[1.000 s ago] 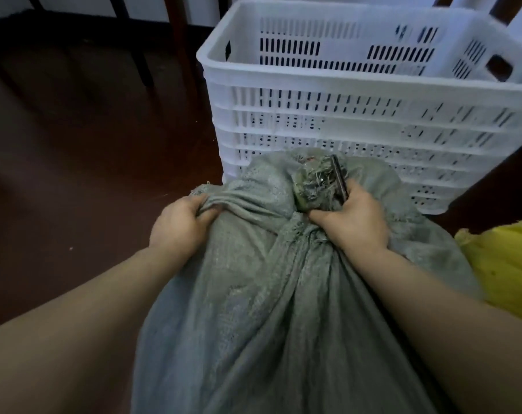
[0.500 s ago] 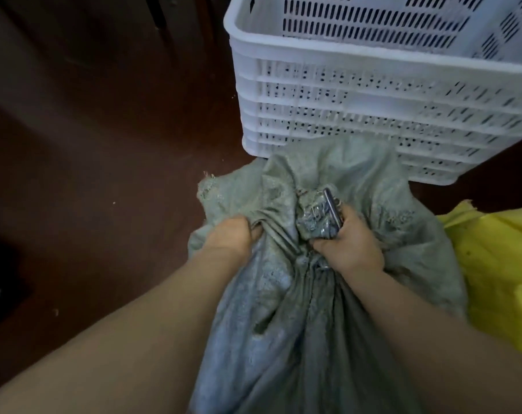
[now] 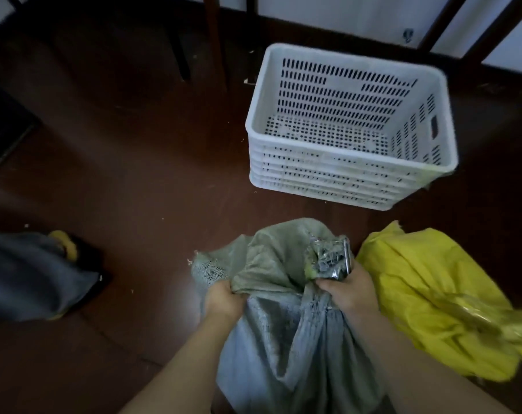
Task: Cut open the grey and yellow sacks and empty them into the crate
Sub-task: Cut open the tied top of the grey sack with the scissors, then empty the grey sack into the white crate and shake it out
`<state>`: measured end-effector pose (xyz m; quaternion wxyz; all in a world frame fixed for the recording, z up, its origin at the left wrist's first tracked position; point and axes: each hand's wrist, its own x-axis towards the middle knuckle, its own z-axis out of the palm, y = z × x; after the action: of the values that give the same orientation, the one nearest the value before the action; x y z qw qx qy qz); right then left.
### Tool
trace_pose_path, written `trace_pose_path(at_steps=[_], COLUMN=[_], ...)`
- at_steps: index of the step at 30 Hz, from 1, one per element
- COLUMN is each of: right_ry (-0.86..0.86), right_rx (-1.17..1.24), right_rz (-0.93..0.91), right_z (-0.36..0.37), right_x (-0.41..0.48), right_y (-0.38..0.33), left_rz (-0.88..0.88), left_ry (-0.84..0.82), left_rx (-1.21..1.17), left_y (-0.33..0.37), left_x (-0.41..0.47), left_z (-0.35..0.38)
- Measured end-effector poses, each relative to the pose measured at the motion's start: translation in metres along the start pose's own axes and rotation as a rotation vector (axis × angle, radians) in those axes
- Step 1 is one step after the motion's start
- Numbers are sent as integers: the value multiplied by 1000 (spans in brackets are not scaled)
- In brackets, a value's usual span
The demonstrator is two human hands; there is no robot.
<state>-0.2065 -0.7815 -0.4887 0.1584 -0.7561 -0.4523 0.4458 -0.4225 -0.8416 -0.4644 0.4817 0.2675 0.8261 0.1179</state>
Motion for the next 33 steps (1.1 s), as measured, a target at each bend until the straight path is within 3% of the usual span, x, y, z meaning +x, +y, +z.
trace_pose_path(at_steps=[11, 15, 18, 23, 26, 33], right_ry=[152, 224, 233, 250, 198, 113], right_rx=[284, 423, 566, 702, 774, 786], right_rz=[-121, -95, -174, -230, -181, -96], right_z=[-93, -119, -136, -160, -167, -177], right_x=[-126, -173, -188, -162, -125, -25], right_y=[-196, -282, -339, -410, -439, -507], left_rz=[225, 326, 426, 565, 561, 546], left_ry=[189, 255, 335, 427, 536, 603], left_rx=[-171, -311, -356, -381, -339, -334], left_y=[106, 161, 208, 295, 340, 434], left_x=[-141, -181, -194, -188, -169, -106], left_z=[-167, -248, -297, -351, -386, -422])
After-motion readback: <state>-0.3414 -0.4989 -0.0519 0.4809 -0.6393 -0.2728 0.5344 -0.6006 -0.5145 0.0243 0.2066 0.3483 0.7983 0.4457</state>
